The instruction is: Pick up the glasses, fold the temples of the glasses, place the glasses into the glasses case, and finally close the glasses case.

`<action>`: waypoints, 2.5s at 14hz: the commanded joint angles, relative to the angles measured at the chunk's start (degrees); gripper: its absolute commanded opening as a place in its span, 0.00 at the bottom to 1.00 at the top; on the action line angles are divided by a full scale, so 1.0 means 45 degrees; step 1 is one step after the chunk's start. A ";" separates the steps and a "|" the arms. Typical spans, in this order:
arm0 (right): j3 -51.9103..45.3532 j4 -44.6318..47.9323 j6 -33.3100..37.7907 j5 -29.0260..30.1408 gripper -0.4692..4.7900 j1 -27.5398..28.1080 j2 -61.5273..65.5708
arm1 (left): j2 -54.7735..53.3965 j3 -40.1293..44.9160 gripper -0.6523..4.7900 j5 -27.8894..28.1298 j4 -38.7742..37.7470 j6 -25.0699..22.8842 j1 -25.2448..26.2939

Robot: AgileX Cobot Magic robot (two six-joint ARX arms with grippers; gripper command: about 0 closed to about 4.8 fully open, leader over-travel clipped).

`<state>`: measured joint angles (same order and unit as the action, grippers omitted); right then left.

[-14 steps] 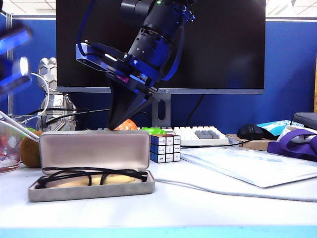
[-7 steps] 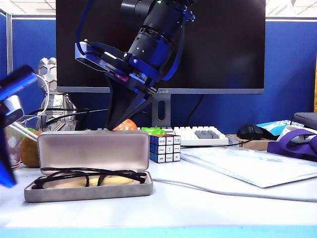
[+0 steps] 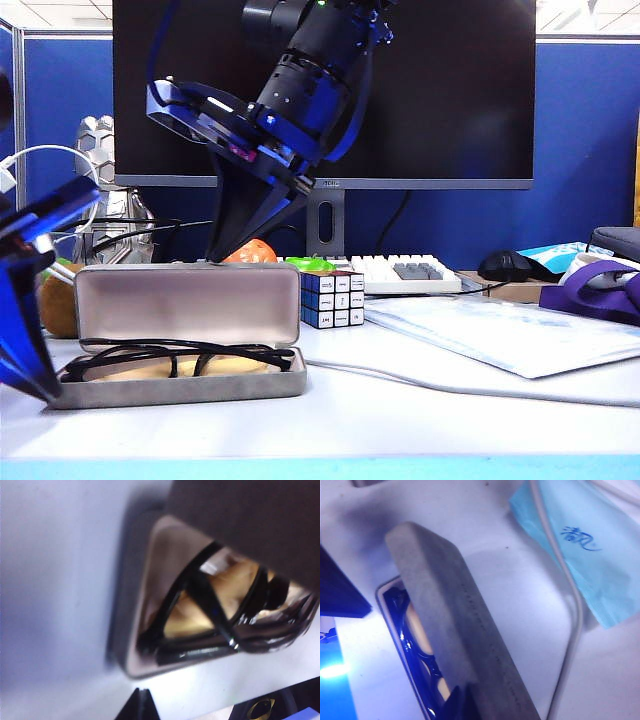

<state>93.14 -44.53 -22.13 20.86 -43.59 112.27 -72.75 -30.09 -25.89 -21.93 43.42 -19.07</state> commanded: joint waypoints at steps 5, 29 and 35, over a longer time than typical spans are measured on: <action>0.0010 -0.0529 -0.0151 0.0306 0.09 -0.0151 -0.0087 | -0.0131 -0.0015 0.11 0.0627 0.0680 0.0126 0.0005; -0.0010 0.0403 -0.0087 -0.0029 0.09 -0.0437 0.0228 | -0.0262 -0.0015 0.11 0.0554 0.1234 0.0505 0.0005; -0.0019 0.0141 -0.0141 0.0078 0.09 -0.0505 0.0233 | -0.0262 -0.0015 0.11 0.0554 0.1418 0.0602 0.0005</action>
<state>93.01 -43.42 -22.55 19.70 -45.47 113.43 -74.02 -30.06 -23.20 -16.91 46.02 -19.05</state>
